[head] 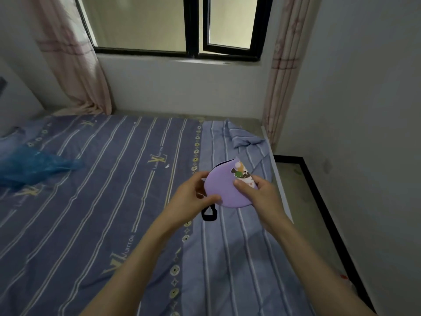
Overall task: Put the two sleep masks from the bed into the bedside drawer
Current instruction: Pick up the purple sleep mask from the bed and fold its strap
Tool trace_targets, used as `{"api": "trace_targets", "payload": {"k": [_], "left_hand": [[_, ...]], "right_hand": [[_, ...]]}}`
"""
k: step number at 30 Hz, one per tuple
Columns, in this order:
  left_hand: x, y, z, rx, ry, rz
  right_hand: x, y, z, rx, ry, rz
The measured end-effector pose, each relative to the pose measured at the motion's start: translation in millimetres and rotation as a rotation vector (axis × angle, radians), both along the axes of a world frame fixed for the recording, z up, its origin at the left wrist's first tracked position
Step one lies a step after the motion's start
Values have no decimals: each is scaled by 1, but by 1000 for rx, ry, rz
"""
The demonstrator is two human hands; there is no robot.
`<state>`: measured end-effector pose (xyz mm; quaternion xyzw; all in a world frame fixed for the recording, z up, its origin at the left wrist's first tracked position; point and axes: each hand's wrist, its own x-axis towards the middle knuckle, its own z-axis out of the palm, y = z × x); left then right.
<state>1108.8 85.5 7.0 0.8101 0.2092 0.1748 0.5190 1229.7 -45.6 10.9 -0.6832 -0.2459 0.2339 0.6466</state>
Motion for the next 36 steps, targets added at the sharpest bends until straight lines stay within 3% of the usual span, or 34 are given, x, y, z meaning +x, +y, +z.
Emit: {"api": "trace_targets", "payload": {"k": [3, 7, 9, 17, 21, 23, 27, 30, 31, 33, 36], "left_hand": [[3, 0, 0, -14, -58, 111], [3, 2, 4, -154, -162, 193], [4, 0, 3, -107, -144, 188], [3, 2, -3, 53, -22, 207], [-14, 26, 5, 134, 146, 208], [-25, 37, 8, -52, 163, 107], [-35, 48, 13, -931, -259, 92], [-35, 57, 19, -1165, -462, 174], [-34, 58, 21, -1138, -465, 186], [-33, 56, 27, -900, -357, 224], [-39, 49, 27, -531, -199, 228]], "right_hand": [[-4, 5, 3, -3, 34, 18], [-5, 5, 2, 244, 455, 177], [-5, 5, 0, 270, 510, 168], [4, 16, 0, 299, 451, -22], [16, 15, -5, 225, 287, -160], [20, 14, -10, 187, 227, -228], [12, 17, -14, 148, 155, -221], [-3, 21, -10, 126, 32, -111], [-7, 22, -8, 123, -13, -69], [-14, 24, -6, 132, -62, 4], [-21, 24, -5, 219, 30, 46]]}}
